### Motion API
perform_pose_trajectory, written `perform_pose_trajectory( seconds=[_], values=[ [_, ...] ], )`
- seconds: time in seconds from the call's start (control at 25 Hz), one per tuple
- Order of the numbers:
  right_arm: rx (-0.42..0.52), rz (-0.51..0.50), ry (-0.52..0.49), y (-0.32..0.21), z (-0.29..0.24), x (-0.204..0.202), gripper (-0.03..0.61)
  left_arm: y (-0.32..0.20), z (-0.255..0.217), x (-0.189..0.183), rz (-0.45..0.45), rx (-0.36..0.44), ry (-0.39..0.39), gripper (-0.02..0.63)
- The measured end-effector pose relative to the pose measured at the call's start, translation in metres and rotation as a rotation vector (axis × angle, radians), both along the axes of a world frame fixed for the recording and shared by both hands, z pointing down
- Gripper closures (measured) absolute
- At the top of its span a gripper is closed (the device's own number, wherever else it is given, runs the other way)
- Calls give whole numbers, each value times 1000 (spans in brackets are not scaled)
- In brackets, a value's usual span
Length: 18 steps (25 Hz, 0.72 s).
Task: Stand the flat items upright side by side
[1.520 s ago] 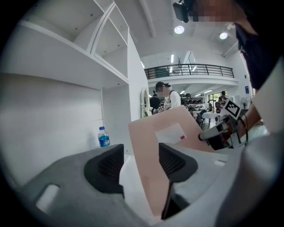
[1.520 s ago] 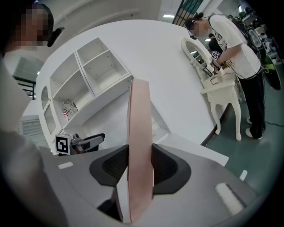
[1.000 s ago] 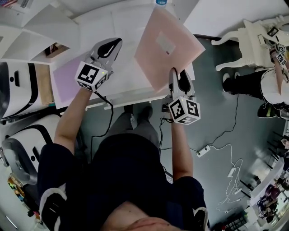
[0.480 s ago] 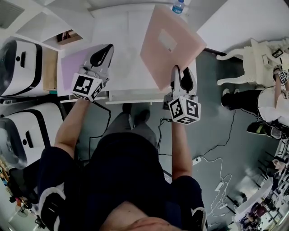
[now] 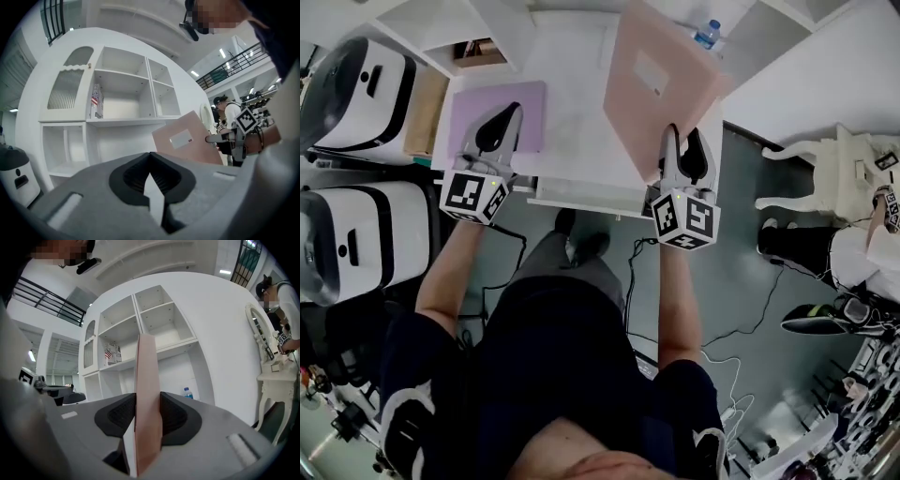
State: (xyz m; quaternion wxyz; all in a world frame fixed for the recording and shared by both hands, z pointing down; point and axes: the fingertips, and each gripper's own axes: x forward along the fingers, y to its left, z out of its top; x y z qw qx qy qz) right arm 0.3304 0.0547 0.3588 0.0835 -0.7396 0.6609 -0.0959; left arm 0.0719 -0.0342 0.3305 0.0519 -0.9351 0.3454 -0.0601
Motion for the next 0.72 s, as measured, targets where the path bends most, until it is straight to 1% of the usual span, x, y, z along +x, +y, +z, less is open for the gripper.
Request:
perform_pose_trajectory(
  seconds=[0.2, 0.32, 0.52, 0.72],
  values=[
    [21, -47, 28, -22, -9, -22, 423, 4, -7, -35, -92, 12, 1, 612],
    [29, -69, 51, -35, -14, -39, 423, 4, -11, -54, -128, 16, 9, 612],
    [10, -85, 75, -60, -9, -67, 423, -4, -12, -84, -148, 16, 19, 612],
    [-1, -84, 53, -90, -6, -90, 423, -18, -9, -113, -141, 11, 19, 612]
  ],
)
